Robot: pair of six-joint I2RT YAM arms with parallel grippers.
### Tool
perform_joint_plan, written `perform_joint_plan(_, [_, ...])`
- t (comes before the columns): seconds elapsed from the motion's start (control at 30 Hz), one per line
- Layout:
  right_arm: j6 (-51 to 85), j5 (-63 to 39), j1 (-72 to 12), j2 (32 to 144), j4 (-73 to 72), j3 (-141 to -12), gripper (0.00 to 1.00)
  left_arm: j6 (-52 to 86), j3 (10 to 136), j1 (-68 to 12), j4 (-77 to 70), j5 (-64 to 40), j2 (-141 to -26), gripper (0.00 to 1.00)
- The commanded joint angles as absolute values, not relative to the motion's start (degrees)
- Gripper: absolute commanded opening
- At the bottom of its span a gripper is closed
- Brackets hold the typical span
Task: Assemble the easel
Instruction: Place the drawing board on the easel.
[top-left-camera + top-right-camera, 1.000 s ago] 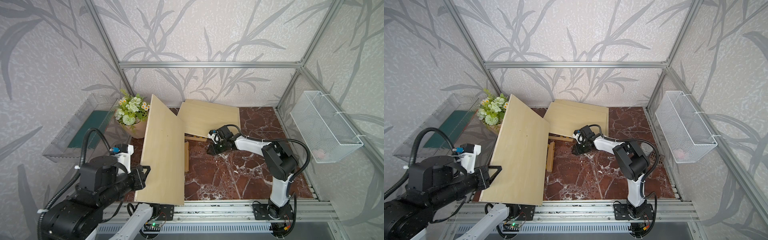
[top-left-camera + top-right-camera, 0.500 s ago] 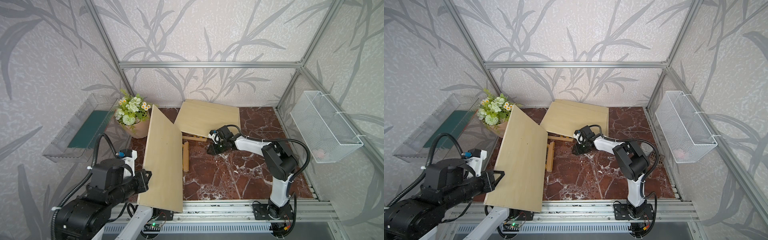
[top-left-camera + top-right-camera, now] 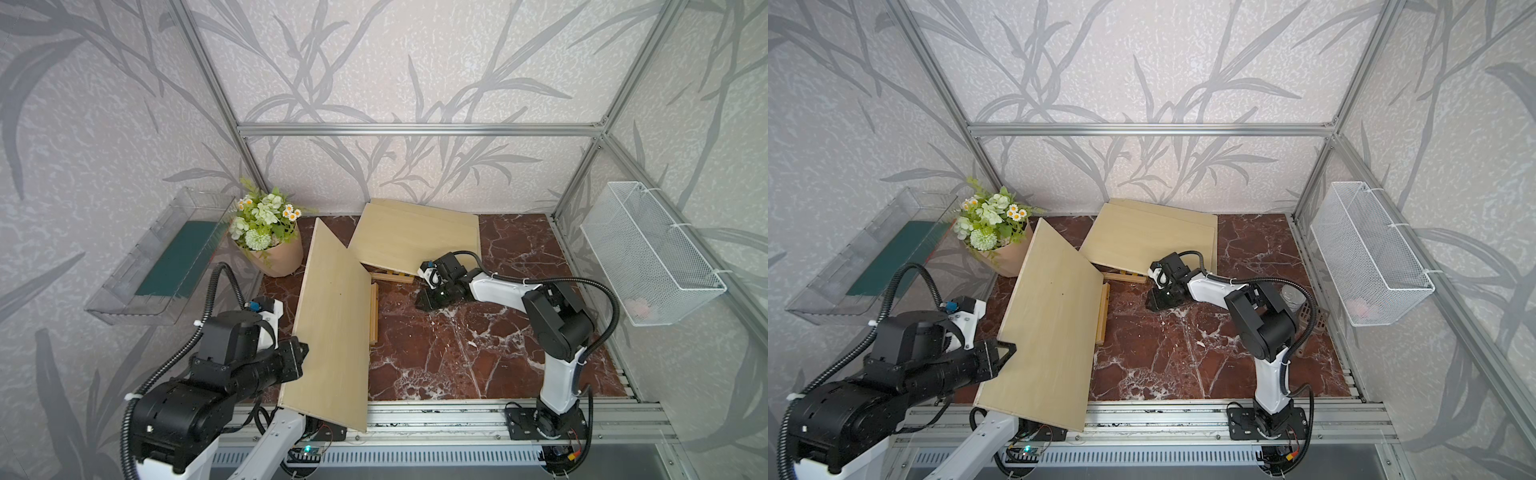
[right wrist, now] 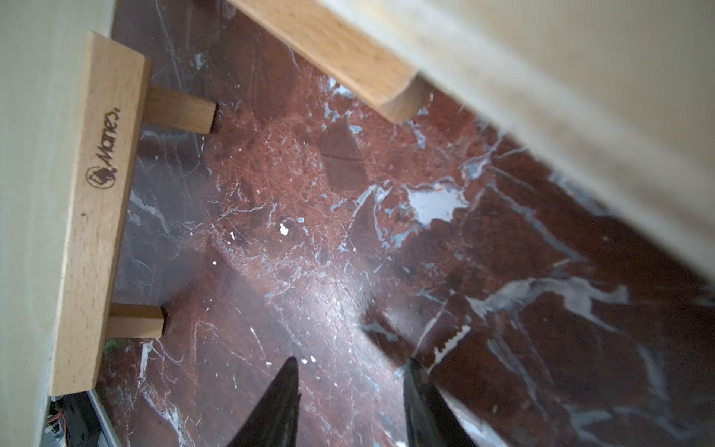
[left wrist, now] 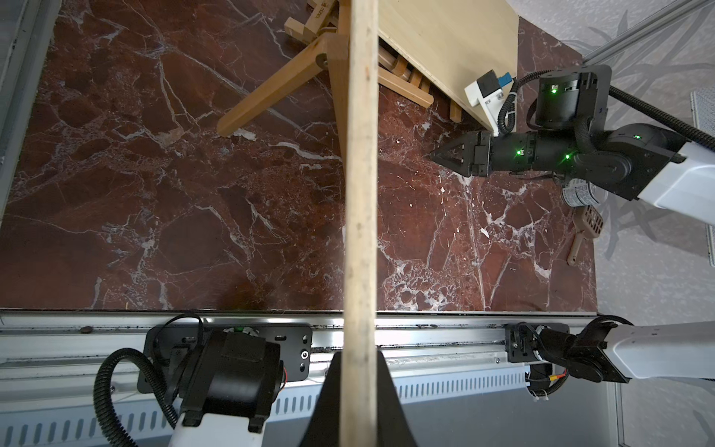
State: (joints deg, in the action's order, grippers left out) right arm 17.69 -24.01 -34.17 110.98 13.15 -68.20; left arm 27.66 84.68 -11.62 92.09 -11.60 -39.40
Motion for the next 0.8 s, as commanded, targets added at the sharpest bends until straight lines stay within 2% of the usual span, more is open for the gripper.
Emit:
perform_joint_plan(0.0, [17.7,-23.8,-34.2,110.9,13.4,-68.3,0.45,29.4,84.9,-11.1,92.2,0.6,-41.7,0.0])
perform_joint_plan(0.17, [17.6,-24.8,-34.3,111.5,14.1,-69.4,0.44,29.2,86.0,-11.1,87.1,5.4,-43.3,0.0])
perform_joint_plan(0.4, [18.4,-25.0,-34.7,112.5,13.9,-71.5,0.45,27.1,83.5,-11.1,82.2,5.1,-44.4,0.0])
perform_joint_plan(0.77, [19.0,-25.5,-36.8,114.7,14.6,-75.2,0.45,24.7,83.5,-11.1,76.0,10.6,-46.9,0.0])
